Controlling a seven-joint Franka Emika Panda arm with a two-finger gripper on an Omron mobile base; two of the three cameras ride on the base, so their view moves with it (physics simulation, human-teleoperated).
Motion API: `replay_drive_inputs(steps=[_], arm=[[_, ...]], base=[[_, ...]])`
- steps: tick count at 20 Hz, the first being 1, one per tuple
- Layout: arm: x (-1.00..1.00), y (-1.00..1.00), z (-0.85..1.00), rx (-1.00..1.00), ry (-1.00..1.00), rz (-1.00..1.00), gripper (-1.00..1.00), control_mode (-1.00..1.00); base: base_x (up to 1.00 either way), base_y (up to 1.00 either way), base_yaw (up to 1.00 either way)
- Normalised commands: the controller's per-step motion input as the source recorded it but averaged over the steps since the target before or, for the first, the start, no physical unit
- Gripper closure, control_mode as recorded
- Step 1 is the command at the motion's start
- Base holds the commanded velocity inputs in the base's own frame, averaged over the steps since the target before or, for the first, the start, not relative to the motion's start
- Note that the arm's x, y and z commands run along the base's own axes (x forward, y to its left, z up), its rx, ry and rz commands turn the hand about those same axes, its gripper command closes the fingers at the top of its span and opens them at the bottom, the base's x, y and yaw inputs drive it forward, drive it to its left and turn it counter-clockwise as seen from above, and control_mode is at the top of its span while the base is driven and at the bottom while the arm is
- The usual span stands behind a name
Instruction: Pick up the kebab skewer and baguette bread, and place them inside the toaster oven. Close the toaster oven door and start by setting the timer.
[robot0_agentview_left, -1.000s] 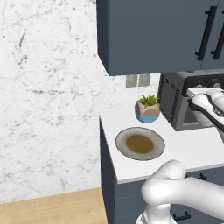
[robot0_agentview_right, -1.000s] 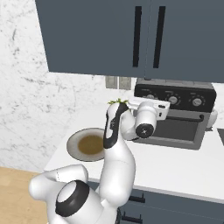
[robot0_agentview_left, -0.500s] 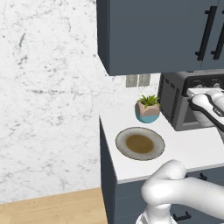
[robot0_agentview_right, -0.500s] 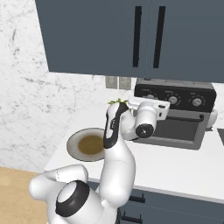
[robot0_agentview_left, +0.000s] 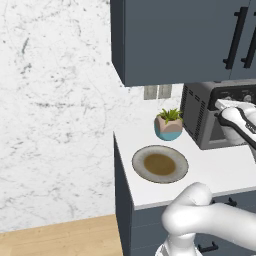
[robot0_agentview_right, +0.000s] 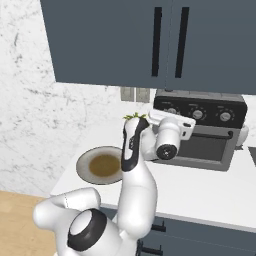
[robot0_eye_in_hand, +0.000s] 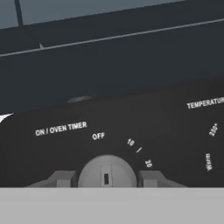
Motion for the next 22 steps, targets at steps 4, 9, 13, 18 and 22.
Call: replay_drive_inputs(steps=[4,9,13,18,22], arm=[[0.00,-0.01,0.00,0.17,-0.05,-0.06,1.00,-1.00],[-0.02,0.00,0.00,0.18,-0.10,-0.07,1.00,-1.00],[-0.06,0.00,0.00,0.20,-0.12,-0.07,1.00,-1.00],[-0.09,0.00,0.00,0.22,-0.12,-0.05,1.00,-1.00],[-0.06,0.00,0.00,0.23,-0.09,-0.05,1.00,-1.00]], base=[[0.00,0.00,0.00],[0.00,0.00,0.00],[0.00,0.00,0.00],[0.00,0.00,0.00],[0.00,0.00,0.00]])
